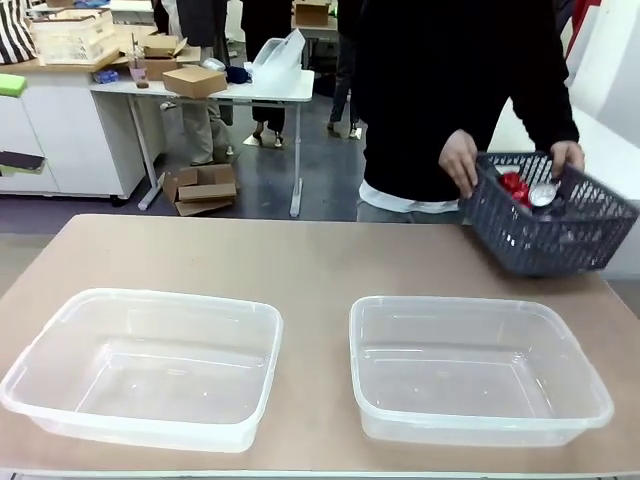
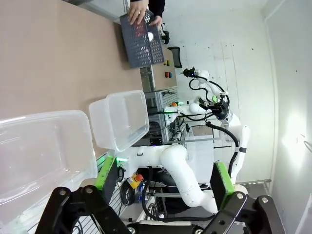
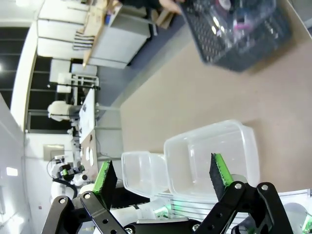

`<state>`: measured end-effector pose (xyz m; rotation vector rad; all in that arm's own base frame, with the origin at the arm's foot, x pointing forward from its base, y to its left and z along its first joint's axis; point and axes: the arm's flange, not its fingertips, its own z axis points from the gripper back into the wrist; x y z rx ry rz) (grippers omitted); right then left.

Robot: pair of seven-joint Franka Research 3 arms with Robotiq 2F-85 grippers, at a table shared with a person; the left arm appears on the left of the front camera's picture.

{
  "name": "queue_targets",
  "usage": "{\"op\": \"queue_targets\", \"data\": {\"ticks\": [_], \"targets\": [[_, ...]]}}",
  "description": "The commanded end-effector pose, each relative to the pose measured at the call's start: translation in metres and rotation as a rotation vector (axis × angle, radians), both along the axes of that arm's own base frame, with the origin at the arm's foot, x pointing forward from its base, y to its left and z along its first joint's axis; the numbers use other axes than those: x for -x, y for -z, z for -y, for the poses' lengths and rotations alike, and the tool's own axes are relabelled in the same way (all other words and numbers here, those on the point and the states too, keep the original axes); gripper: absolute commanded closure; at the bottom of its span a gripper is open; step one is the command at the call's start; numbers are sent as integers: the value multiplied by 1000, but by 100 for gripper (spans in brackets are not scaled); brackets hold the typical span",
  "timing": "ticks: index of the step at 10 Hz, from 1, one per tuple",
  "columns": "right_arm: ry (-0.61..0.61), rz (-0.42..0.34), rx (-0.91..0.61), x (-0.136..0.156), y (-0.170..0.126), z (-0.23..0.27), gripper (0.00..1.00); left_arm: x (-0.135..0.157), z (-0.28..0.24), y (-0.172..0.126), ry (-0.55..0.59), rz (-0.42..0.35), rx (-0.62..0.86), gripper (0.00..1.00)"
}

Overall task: Sort the waste into each basket.
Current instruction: Pick up the Organizing box on the left side of the table and lift it.

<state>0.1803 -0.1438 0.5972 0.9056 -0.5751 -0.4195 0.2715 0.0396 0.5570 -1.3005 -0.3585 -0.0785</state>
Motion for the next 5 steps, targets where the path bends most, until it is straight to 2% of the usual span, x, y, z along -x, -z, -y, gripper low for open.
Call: {"op": "queue_targets", "data": {"ticks": [1, 5], "targets": [[-14, 17, -15, 0, -3, 3, 0, -4, 2, -2, 7, 28, 14, 0], [-14, 17, -15, 0, -3, 3, 0, -4, 2, -2, 7, 28, 14, 0]]}}
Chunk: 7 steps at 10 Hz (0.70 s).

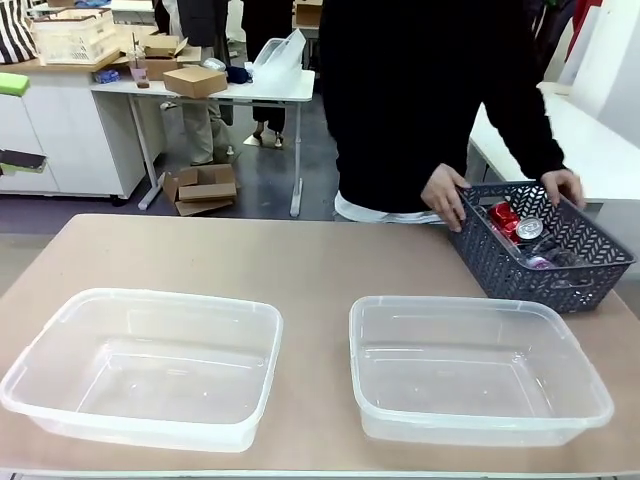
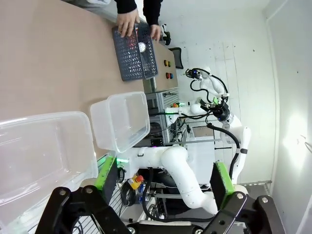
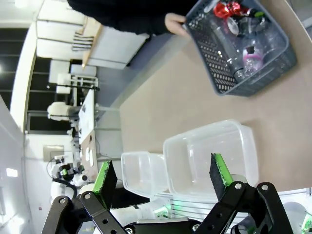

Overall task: Sort the waste into each basket.
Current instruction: Pick up the Organizing box on the left side of the table and lift it.

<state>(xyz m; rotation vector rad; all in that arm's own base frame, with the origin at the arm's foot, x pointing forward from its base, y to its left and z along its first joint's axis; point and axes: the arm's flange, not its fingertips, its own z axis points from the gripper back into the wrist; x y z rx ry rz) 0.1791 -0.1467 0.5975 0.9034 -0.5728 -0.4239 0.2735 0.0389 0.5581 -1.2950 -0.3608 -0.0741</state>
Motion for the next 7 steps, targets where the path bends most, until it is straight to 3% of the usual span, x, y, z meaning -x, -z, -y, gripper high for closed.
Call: {"op": "queue_targets", "data": {"ticks": [1, 5, 7], "targets": [[-17, 22, -15, -1, -2, 1, 0, -2, 1, -1, 12, 29, 19, 0], [-1, -1, -1, 0, 0, 0, 0, 0, 0, 0, 3, 0, 1, 0], [-112, 1, 91, -35, -13, -72, 0, 13, -6, -26, -52, 32, -323, 0]]}}
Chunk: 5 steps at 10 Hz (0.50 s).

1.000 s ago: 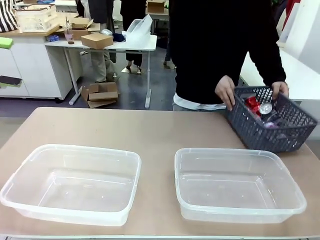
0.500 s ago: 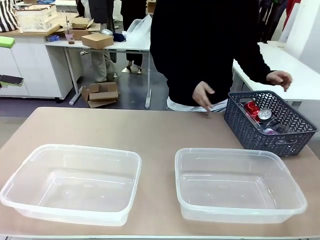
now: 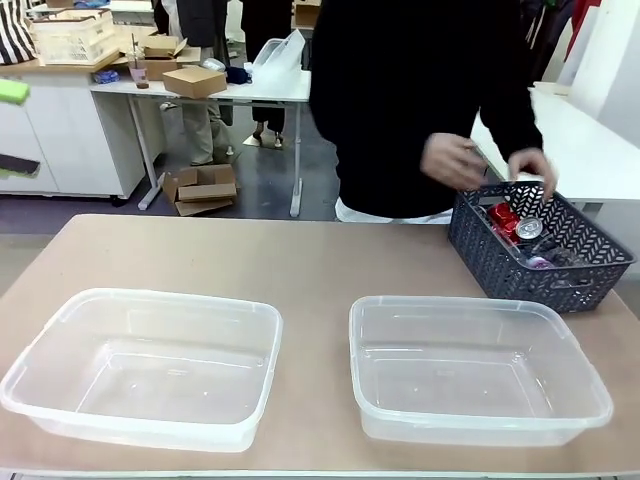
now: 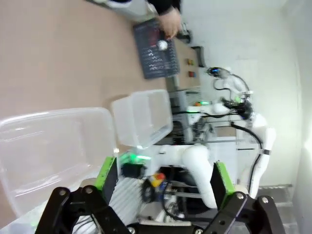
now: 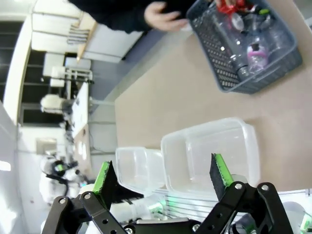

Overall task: Sort the waste into each basket.
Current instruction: Pick up the Organizing box on the left side of the table and lift it.

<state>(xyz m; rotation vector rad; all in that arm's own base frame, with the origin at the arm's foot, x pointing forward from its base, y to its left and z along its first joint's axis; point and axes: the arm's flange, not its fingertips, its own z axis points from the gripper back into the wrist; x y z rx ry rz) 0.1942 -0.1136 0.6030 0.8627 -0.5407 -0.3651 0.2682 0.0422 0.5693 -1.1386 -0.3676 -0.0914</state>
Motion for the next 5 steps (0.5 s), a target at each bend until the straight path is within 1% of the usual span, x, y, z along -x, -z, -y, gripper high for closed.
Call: {"op": "queue_targets", "data": {"ticks": [1, 2, 3, 4, 5], "targets": [[-107, 6, 121, -40, -12, -93, 0, 17, -12, -30, -54, 41, -284, 0], [-187, -4, 178, -56, -11, -153, 0, 28, -25, -40, -133, 41, -444, 0], [-258, -29, 195, -65, -3, -207, 0, 38, -36, -40, -132, 38, -559, 0], [-347, -63, 210, -67, 13, -260, 0, 45, -43, -32, -103, 37, -675, 0], [-414, -96, 265, -62, 35, -311, 0, 47, -45, -15, -13, 41, -774, 0]]}}
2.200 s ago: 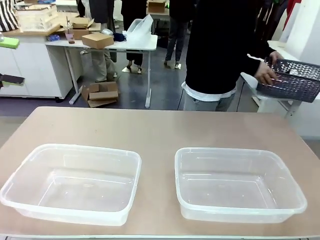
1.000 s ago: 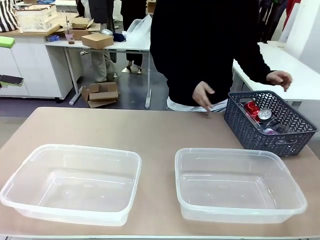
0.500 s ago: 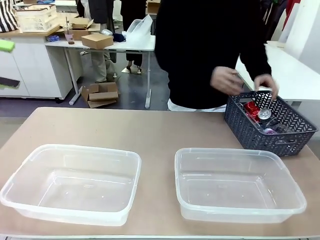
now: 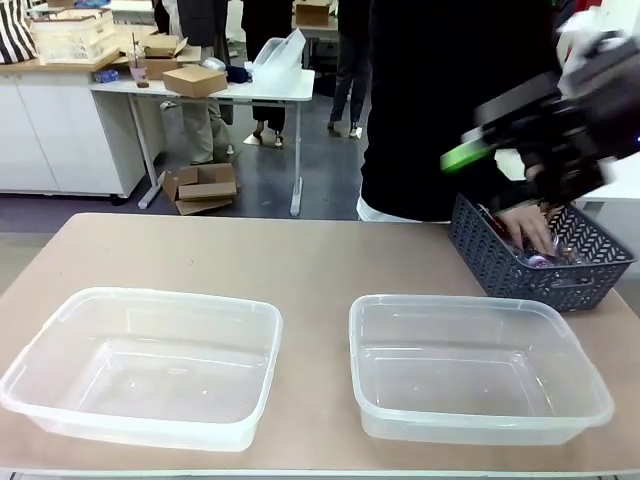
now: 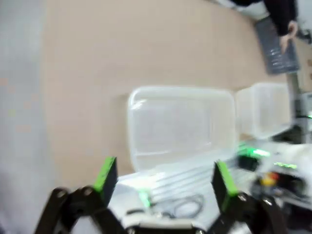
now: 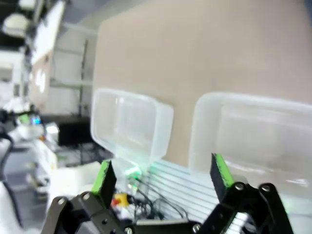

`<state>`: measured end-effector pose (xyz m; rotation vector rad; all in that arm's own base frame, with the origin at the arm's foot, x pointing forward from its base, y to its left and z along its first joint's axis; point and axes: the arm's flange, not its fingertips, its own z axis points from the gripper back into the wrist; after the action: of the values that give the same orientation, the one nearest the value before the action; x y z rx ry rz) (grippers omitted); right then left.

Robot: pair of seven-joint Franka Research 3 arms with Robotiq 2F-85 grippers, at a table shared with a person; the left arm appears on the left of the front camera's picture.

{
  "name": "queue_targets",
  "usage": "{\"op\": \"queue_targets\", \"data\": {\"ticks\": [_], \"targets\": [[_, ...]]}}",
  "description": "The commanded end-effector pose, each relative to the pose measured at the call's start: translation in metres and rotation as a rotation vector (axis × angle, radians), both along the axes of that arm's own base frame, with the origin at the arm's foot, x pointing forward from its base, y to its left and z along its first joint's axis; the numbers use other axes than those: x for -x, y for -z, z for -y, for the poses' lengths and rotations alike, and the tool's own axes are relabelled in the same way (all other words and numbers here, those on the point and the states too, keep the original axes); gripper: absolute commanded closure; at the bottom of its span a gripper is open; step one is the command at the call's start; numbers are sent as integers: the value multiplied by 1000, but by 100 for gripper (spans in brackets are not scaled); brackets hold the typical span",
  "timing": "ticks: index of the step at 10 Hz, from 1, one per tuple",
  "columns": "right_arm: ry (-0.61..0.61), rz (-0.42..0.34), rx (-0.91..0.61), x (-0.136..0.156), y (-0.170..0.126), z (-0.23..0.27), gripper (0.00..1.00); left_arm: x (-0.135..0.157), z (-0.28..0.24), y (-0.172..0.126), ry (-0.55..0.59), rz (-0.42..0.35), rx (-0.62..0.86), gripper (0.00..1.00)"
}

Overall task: Sort the waste into each basket.
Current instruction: Pick up the Organizing box on the left side of the table and lift it.

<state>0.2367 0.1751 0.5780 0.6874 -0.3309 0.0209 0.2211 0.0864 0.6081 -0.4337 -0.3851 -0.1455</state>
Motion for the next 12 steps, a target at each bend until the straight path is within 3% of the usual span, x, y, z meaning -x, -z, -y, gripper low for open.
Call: {"op": "queue_targets", "data": {"ticks": [1, 2, 3, 4, 8, 9, 10, 11, 12], "targets": [[-94, -74, 55, -8, 36, -66, 0, -7, 1, 44, 91, -64, -100, 0], [-164, -85, 140, 11, 65, -96, 0, -15, 11, 68, 167, -118, -47, 0], [-226, -54, 245, 18, 74, -93, 0, -25, 41, 78, 212, -100, 28, 0], [-142, -72, 103, 17, 52, -84, 0, -7, 7, 44, 91, -93, -90, 0], [-170, -72, 132, 18, 59, -91, 0, -7, 7, 44, 91, -93, -90, 0], [-103, -115, 193, 15, 51, -100, 0, -9, 9, 45, 103, -75, -81, 0], [-178, -236, 233, -3, 67, -145, 0, -20, 46, 70, 102, -16, -165, 0], [-241, -322, 237, -15, 87, -181, 0, -22, 65, 99, 129, -71, -171, 0], [-199, -356, 259, -20, 105, -205, 0, -22, 76, 125, 140, -141, -204, 0]]}}
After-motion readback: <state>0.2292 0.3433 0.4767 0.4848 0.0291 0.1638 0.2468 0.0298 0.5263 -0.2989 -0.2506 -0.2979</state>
